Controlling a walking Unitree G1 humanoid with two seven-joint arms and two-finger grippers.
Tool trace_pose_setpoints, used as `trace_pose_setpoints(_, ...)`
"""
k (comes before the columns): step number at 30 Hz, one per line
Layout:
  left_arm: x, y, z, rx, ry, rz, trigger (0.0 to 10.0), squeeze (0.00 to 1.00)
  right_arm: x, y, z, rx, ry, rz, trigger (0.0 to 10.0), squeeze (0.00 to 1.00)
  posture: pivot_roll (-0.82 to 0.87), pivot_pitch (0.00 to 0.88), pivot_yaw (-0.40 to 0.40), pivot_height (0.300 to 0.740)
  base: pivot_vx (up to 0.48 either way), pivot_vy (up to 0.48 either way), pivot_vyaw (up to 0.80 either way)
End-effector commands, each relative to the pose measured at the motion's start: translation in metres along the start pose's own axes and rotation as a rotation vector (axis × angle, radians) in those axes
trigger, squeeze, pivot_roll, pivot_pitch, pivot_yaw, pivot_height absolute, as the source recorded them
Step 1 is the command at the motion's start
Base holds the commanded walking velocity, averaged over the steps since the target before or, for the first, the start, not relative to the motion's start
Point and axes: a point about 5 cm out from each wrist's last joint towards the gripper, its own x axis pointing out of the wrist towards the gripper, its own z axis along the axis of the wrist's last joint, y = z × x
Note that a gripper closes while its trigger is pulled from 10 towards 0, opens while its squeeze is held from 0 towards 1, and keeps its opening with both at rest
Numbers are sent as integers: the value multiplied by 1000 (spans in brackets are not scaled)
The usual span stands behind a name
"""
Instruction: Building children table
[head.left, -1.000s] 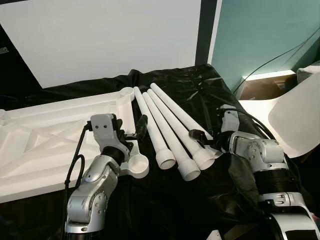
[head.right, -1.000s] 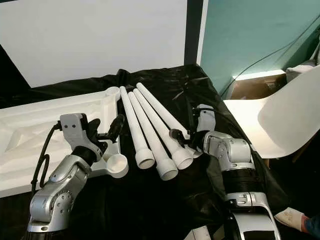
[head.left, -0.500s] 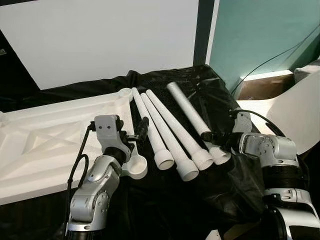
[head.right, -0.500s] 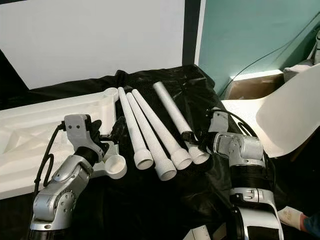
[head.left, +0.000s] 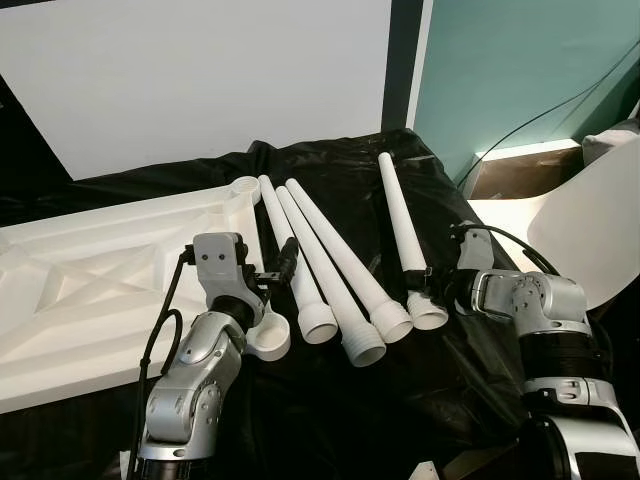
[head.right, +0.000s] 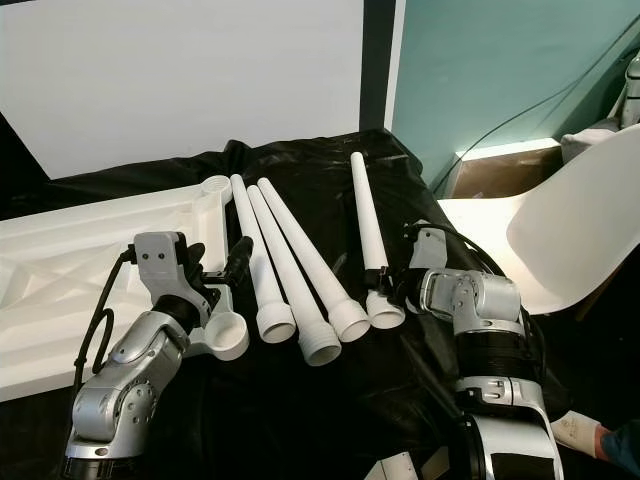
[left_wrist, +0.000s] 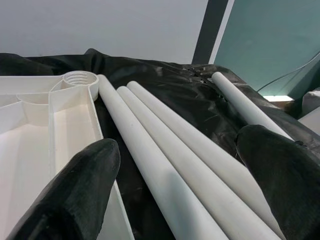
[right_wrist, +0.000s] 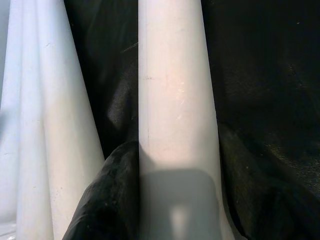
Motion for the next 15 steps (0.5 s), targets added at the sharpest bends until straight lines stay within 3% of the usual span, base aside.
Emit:
trace_pose_setpoints(1, 2, 2, -2, 3, 3, 30, 10000, 0, 7, -2, -18, -16, 61, -34, 0, 0, 89, 0, 42, 740, 0, 0, 0)
trace_pose_setpoints(2, 2, 1, -2, -4, 0, 32, 10000, 0, 4, 0, -7, -100, -38, -61, 0, 0, 86, 0, 45, 740, 0, 0, 0)
trace_pose_setpoints(3, 4, 0, -1, -36, -12, 28, 10000, 0, 0, 2, 6, -252, -156, -114, 0, 0, 83, 0, 47, 740, 0, 0, 0)
trace_pose_setpoints(4, 4, 0, -1, -36, -12, 28, 10000, 0, 0, 2, 6, -252, -156, -114, 0, 0, 83, 0, 47, 740, 0, 0, 0)
trace_pose_setpoints(5, 4, -1, 1, -73, -28, 21, 10000, 0, -4, 6, 16, -380, -257, -150, 0, 0, 83, 0, 47, 740, 0, 0, 0)
trace_pose_setpoints(6, 4, -1, 1, -73, -28, 21, 10000, 0, -4, 6, 16, -380, -257, -150, 0, 0, 83, 0, 47, 740, 0, 0, 0)
trace_pose_setpoints(7, 5, -4, 7, -161, -79, -8, 10000, 0, -11, 17, 26, -559, -411, -184, 0, 0, 80, 0, 51, 740, 0, 0, 0)
trace_pose_setpoints(8, 5, -4, 7, -161, -79, -8, 10000, 0, -11, 17, 26, -559, -411, -184, 0, 0, 80, 0, 51, 740, 0, 0, 0)
trace_pose_setpoints(9, 6, -6, 11, -206, -106, -31, 10000, 0, -14, 23, 28, -627, -470, -194, 0, 0, 78, 0, 50, 740, 0, 0, 0)
trace_pose_setpoints(11, 6, -7, 14, -234, -123, -46, 10000, 0, -16, 28, 28, -669, -505, -198, 0, 0, 78, 0, 50, 740, 0, 0, 0)
trace_pose_setpoints(12, 6, -8, 17, -294, -147, -69, 10000, 0, -18, 32, 29, -729, -542, -207, 0, 0, 75, 0, 50, 740, 0, 0, 0)
trace_pose_setpoints(13, 6, -8, 17, -294, -147, -69, 10000, 0, -18, 32, 29, -729, -542, -207, 0, 0, 75, 0, 50, 740, 0, 0, 0)
trace_pose_setpoints(14, 5, -8, 22, -371, -184, -94, 10000, 553, -19, 38, 28, -792, -575, -214, 0, 0, 74, 0, 51, 740, 0, 0, 0)
trace_pose_setpoints(15, 4, -9, 28, -459, -230, -131, 10000, 1000, -20, 43, 27, -863, -607, -211, 1529, 0, 73, 0, 50, 740, 0, 0, 0)
